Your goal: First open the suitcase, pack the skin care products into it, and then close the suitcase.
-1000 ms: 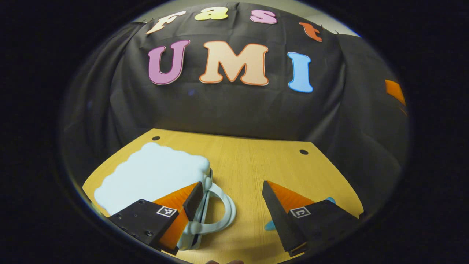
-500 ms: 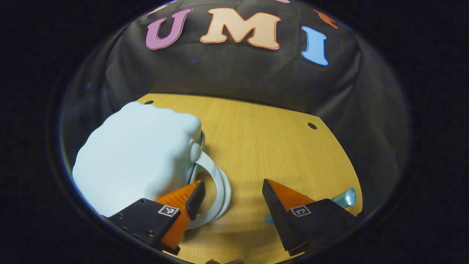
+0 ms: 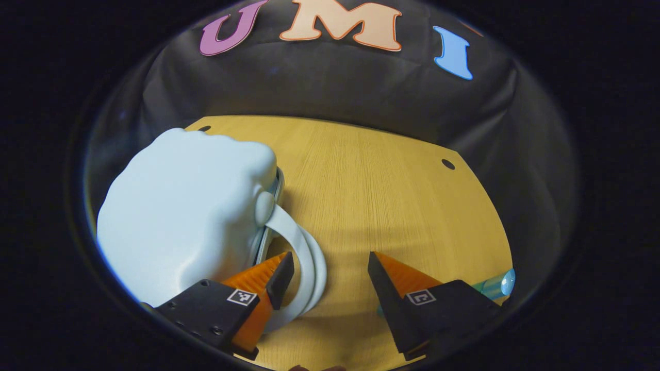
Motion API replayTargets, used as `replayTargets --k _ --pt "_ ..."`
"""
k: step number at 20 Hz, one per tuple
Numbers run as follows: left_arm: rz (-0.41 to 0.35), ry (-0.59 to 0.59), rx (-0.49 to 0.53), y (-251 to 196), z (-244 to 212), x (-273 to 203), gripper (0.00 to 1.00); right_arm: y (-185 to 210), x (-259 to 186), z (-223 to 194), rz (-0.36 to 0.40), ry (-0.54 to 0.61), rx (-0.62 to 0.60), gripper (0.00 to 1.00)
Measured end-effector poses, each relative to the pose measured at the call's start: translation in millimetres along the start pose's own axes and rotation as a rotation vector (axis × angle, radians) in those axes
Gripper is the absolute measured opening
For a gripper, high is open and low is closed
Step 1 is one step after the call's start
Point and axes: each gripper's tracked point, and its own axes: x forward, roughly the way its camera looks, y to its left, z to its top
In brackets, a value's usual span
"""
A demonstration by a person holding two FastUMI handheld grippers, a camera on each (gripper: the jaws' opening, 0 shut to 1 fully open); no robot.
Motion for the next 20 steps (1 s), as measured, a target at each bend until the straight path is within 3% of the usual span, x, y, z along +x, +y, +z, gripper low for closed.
replayTargets --k 4,6,8,9,10,15,20 --pt "-0.041 0.028 -0.005 1 -3 0 0.81 -2 -2 3 -0.014 -0.011 0.002 0.98" --pt "-0.029 0.038 -0.016 11 -5 0 0.67 -2 -3 4 -0.017 -0.016 0.004 0.98" --pt "-0.004 0.072 -0.047 22 -10 1 0.39 -1 -3 3 -0.017 -0.019 0.008 0.98" --pt "-0.019 0.094 -0.076 22 -15 3 0.15 1 -3 3 -0.015 -0.02 0.012 0.99" --pt "-0.029 0.098 -0.088 20 -11 -1 0.09 2 -3 2 -0.014 -0.02 0.015 0.99" --pt "-0.082 0.112 -0.043 18 -7 -8 0.04 9 -4 4 0.003 -0.033 0.024 0.99" --pt "-0.047 0.075 0.033 16 12 -26 0.0 18 -6 10 0.027 -0.052 0.037 0.99"
